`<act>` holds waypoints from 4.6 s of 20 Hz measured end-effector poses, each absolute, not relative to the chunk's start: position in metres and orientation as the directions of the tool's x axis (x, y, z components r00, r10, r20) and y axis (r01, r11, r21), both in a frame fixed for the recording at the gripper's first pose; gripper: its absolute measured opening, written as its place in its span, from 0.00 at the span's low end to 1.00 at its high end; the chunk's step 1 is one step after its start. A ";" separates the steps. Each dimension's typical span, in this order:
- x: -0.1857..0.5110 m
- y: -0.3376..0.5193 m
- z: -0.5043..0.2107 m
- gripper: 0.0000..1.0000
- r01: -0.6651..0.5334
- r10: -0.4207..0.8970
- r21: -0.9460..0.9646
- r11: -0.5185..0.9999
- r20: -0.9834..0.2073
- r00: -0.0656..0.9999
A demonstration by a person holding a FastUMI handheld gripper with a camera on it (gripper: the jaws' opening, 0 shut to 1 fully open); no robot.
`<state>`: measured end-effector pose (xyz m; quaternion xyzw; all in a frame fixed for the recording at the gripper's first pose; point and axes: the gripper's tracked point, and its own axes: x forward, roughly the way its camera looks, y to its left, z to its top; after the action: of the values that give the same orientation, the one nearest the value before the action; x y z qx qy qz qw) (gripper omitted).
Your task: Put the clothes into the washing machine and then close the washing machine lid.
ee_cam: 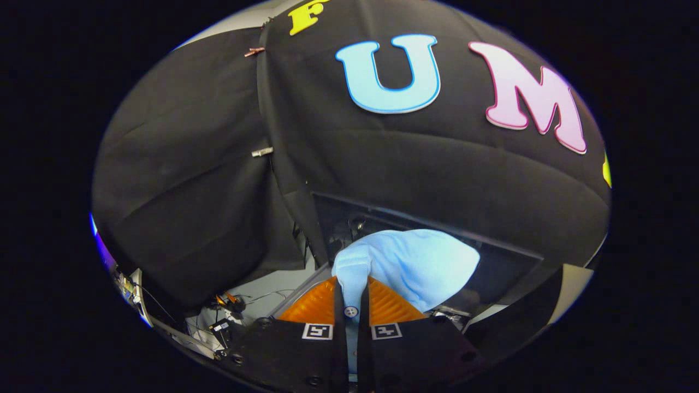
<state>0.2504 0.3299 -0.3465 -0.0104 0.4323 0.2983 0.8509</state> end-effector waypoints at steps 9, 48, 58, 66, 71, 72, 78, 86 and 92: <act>0.240 0.319 -0.419 0.53 -0.462 0.421 0.256 0.849 -0.857 0.299; 0.406 0.238 -0.348 0.99 -0.117 0.097 -0.007 0.993 -0.516 0.851; 0.402 0.236 -0.348 1.00 -0.068 0.095 0.069 0.995 -0.549 0.830; 0.371 0.238 -0.340 1.00 -0.064 0.090 0.066 0.996 -0.570 0.817; 0.331 0.241 -0.333 1.00 -0.065 0.092 0.067 0.996 -0.588 0.804; 0.322 0.239 -0.332 1.00 -0.063 0.091 0.068 0.996 -0.593 0.800; 0.262 0.243 -0.337 0.99 -0.055 0.090 0.075 0.996 -0.625 0.775; 0.218 0.262 -0.332 0.99 -0.158 0.153 0.049 0.986 -0.637 0.756; 0.205 0.264 -0.289 0.99 -0.188 0.199 0.079 0.979 -0.573 0.795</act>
<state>0.2054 0.2638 -0.2887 0.0092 0.3036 0.1021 0.9473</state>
